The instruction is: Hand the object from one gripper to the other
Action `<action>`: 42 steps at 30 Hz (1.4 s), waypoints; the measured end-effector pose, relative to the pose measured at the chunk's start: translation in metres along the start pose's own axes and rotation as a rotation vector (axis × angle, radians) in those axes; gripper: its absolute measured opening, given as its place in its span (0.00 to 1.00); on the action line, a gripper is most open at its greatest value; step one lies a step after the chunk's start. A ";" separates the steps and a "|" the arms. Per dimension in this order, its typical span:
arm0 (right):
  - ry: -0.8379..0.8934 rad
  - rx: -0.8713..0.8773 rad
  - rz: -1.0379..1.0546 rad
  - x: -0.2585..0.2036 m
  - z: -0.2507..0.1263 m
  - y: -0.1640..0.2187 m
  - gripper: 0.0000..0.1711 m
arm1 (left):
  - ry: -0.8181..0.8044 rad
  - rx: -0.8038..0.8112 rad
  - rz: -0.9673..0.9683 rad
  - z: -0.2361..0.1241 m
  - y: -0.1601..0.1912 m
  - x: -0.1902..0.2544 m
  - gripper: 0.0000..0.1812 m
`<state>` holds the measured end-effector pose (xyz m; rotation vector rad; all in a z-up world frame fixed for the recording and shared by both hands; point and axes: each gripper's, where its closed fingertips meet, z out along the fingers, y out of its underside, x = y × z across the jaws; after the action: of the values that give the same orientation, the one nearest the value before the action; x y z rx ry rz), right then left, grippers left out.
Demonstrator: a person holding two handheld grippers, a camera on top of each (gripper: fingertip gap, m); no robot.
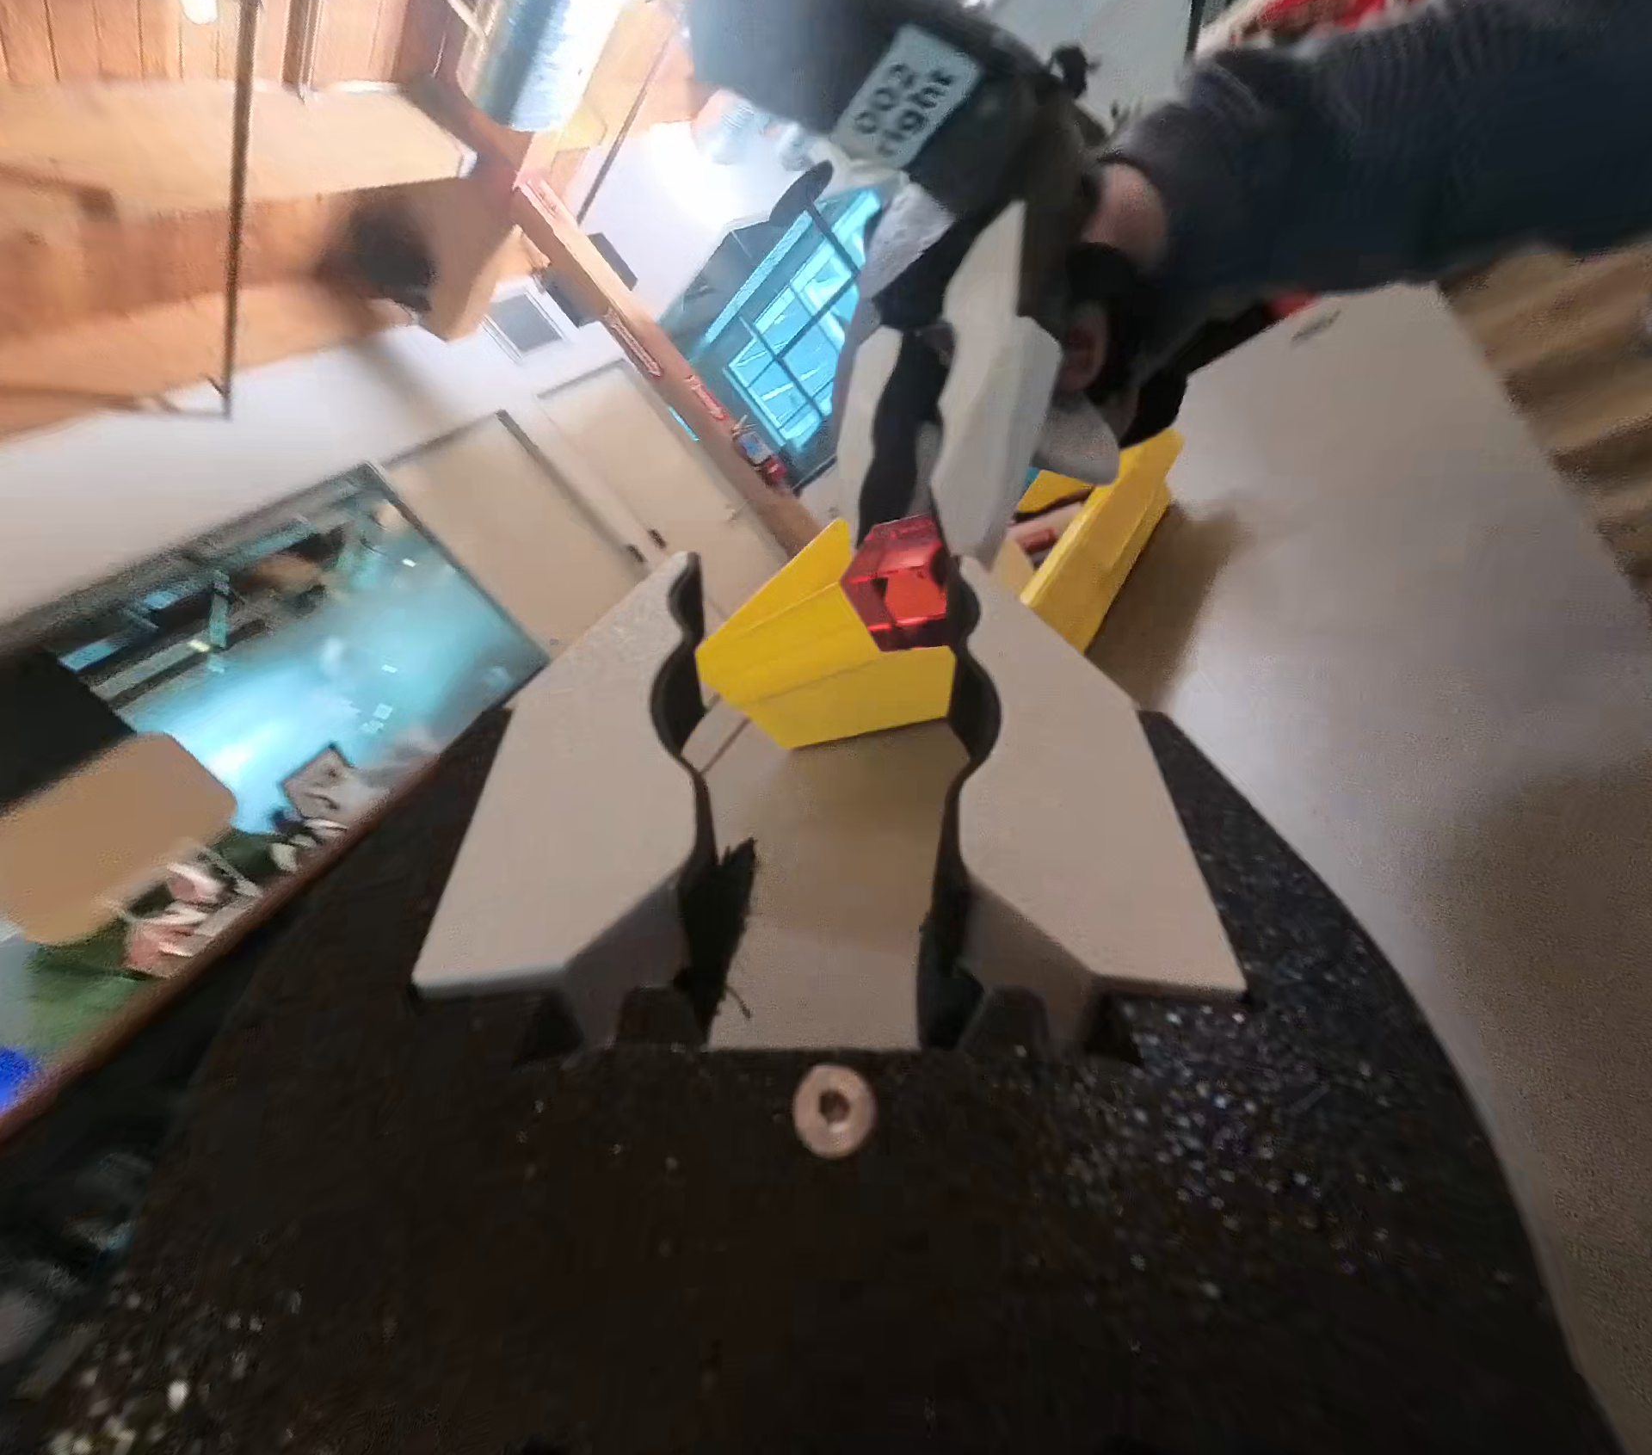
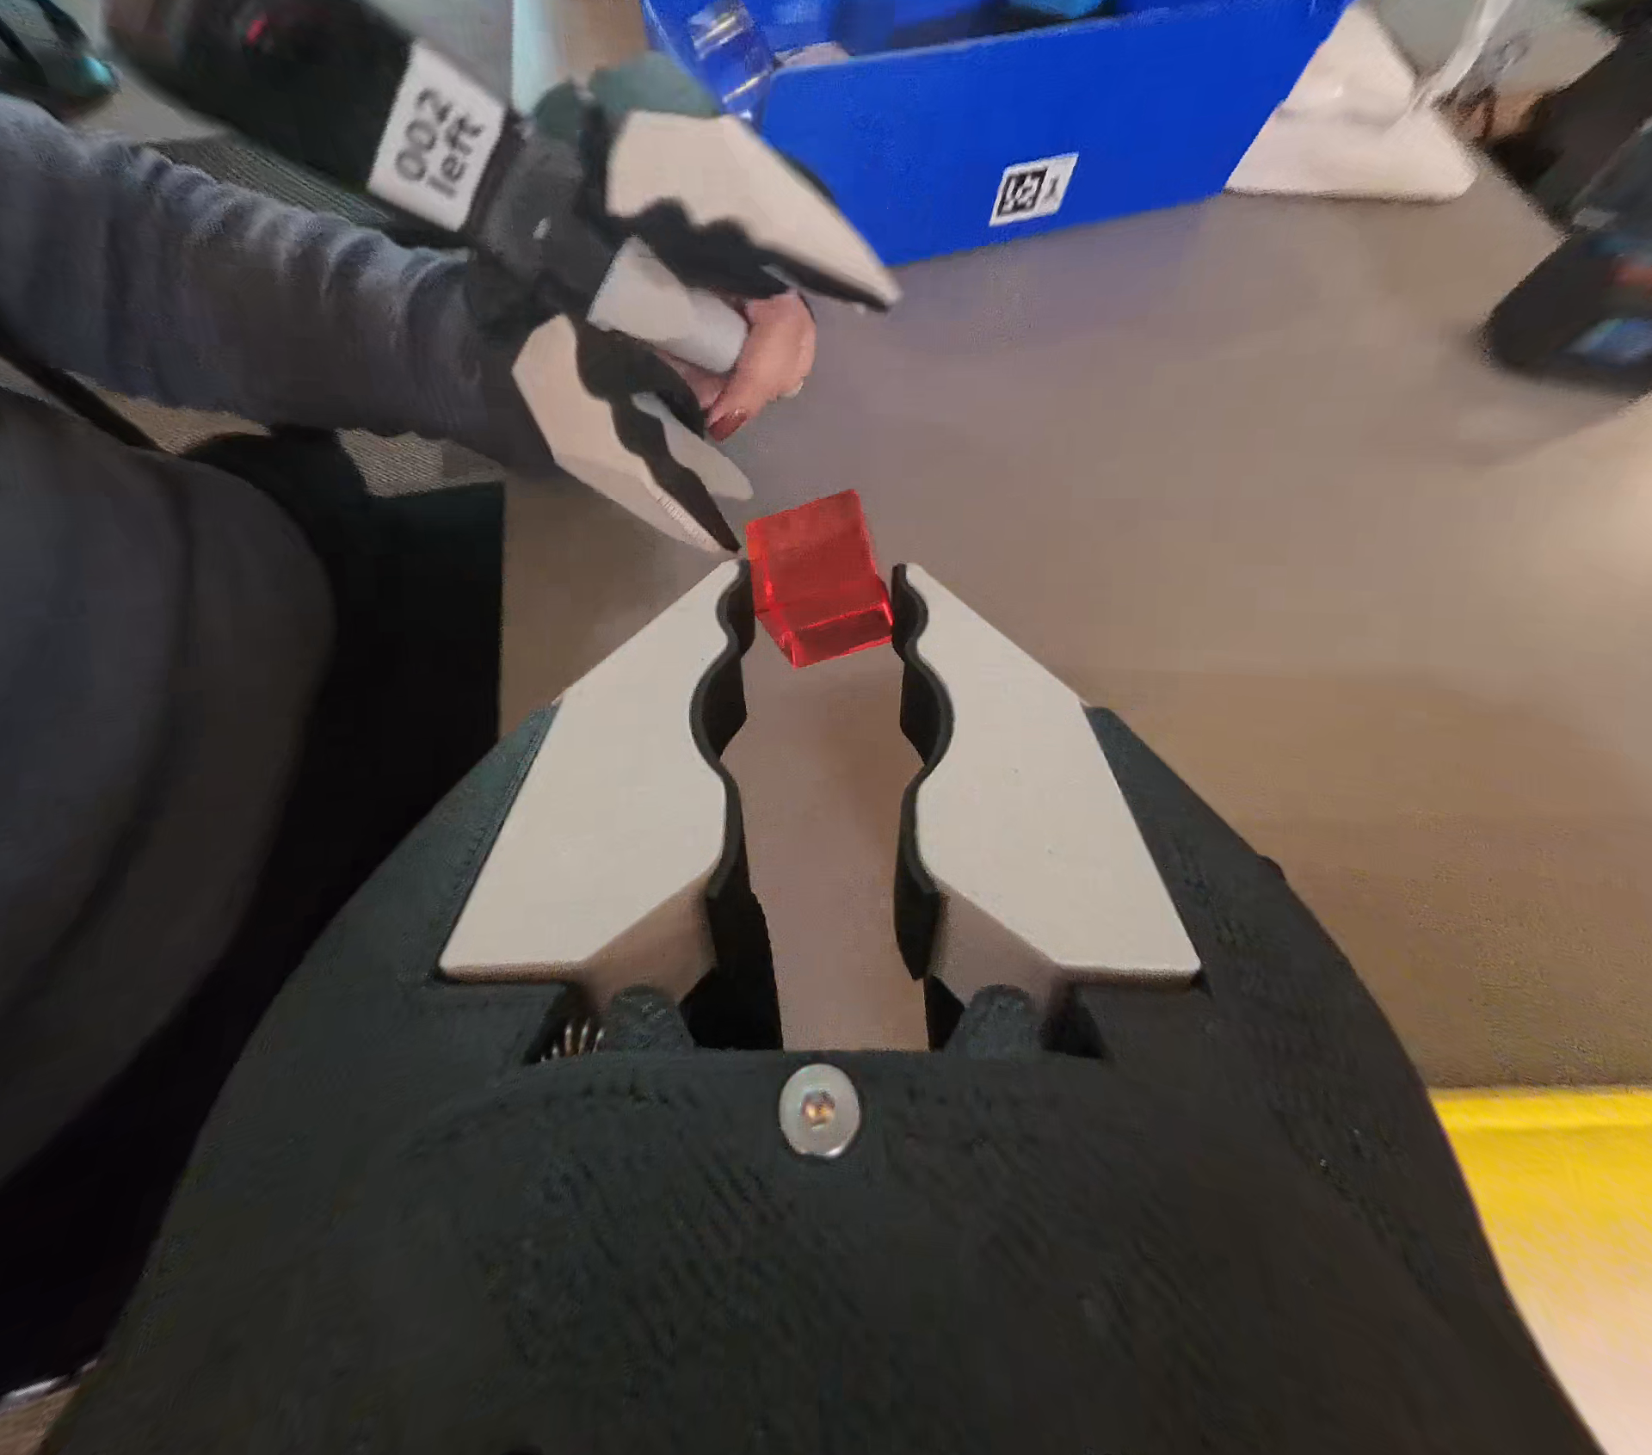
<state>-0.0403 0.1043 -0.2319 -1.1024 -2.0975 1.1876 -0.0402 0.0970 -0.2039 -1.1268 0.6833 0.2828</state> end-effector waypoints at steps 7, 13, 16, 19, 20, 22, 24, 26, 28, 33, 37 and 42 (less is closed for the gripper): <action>-0.077 0.023 0.104 -0.001 -0.011 0.008 0.17 | 0.119 -0.105 0.308 0.009 0.011 0.038 0.36; -0.222 -0.017 0.135 -0.025 -0.007 0.013 0.17 | 0.063 -0.131 0.534 0.016 0.011 0.047 0.26; -0.207 -0.010 0.140 -0.023 -0.003 0.011 0.17 | 0.015 -0.167 0.564 0.016 0.013 0.039 0.15; -0.105 0.067 0.167 -0.004 -0.003 -0.003 0.18 | -0.072 -0.261 0.465 0.019 0.022 0.018 0.14; -0.070 0.088 0.182 0.002 -0.003 -0.007 0.22 | -0.111 -0.304 0.425 0.018 0.027 0.009 0.14; 0.019 0.101 0.197 0.015 0.001 -0.013 0.24 | -0.169 -0.405 0.383 0.015 0.042 -0.006 0.14; 0.123 0.061 0.205 0.024 0.010 -0.015 0.26 | -0.202 -0.488 0.349 0.012 0.055 -0.015 0.14; 0.247 0.028 0.226 0.035 0.020 -0.017 0.26 | -0.227 -0.528 0.343 0.010 0.061 -0.020 0.14; 0.332 0.007 0.224 0.040 0.027 -0.018 0.24 | -0.236 -0.547 0.329 0.009 0.064 -0.021 0.14; 0.425 -0.062 0.152 0.041 0.033 -0.016 0.16 | -0.254 -0.531 0.299 0.008 0.063 -0.025 0.14; 0.225 0.054 0.251 0.025 0.023 -0.030 0.16 | -0.270 -0.351 0.131 0.007 0.042 -0.031 0.24; -0.108 0.268 0.485 0.010 -0.018 -0.047 0.16 | -0.275 -0.249 -0.102 0.001 0.044 -0.045 0.40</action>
<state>-0.0521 0.1066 -0.1817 -1.4888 -1.7202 1.7277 -0.0976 0.1224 -0.2077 -1.3256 0.3521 0.4353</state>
